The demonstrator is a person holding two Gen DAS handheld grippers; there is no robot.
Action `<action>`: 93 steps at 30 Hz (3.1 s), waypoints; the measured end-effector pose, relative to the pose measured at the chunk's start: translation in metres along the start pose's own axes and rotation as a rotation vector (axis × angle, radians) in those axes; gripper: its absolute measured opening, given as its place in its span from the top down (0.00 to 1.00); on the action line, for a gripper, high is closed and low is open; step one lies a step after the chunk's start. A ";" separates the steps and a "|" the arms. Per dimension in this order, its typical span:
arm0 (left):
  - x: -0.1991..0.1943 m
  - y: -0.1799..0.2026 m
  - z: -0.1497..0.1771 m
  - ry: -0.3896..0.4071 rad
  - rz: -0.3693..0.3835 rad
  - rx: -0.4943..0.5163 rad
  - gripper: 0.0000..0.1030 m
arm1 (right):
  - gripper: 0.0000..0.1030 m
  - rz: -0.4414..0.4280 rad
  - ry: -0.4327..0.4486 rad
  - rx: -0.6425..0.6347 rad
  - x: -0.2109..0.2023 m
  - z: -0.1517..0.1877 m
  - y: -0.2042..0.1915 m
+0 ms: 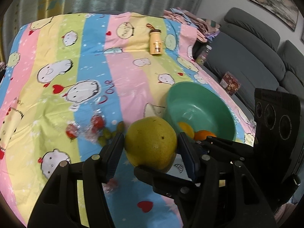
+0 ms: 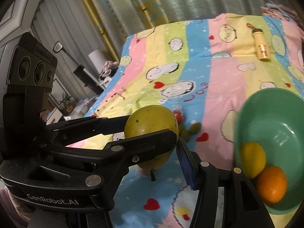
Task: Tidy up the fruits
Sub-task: 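Carry the pear with the left tool over the green bowl, then lower the pear into the green bowl and open the left tool, then move the right tool to the small green olives on the sheet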
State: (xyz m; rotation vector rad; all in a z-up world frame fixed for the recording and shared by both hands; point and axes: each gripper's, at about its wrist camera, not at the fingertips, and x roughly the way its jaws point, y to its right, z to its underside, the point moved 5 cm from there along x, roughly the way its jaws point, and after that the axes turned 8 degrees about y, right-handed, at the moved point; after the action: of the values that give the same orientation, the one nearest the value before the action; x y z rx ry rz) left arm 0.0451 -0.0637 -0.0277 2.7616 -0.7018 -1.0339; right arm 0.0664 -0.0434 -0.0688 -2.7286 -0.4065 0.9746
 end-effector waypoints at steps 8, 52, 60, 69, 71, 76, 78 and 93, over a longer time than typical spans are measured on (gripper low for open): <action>0.023 0.034 -0.011 -0.017 0.052 0.056 0.44 | 0.45 0.051 0.051 0.046 -0.023 -0.004 0.033; 0.124 0.094 -0.015 -0.158 0.152 0.119 0.44 | 0.45 0.189 0.055 0.160 -0.046 0.001 0.131; 0.128 0.094 -0.012 -0.170 0.135 0.128 0.44 | 0.45 0.192 0.032 0.173 -0.042 0.004 0.133; 0.124 0.094 -0.012 -0.147 0.101 0.171 0.30 | 0.45 0.207 0.011 0.172 -0.042 0.006 0.134; 0.120 0.094 -0.014 -0.131 0.089 0.178 0.26 | 0.43 0.204 0.014 0.164 -0.044 0.006 0.132; 0.102 0.091 -0.022 -0.067 0.042 0.200 0.18 | 0.39 0.227 0.039 0.147 -0.053 0.003 0.129; 0.093 0.088 -0.027 -0.037 0.022 0.206 0.14 | 0.39 0.232 0.054 0.147 -0.057 0.001 0.129; 0.030 0.048 -0.035 0.077 -0.073 0.129 0.01 | 0.32 0.231 0.101 0.076 -0.074 -0.015 0.096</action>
State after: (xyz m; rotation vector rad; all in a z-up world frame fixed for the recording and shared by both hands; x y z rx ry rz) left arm 0.0697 -0.1223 -0.0063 2.9407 -0.6850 -0.9195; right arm 0.0388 -0.1594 -0.0418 -2.7835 -0.0356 0.8797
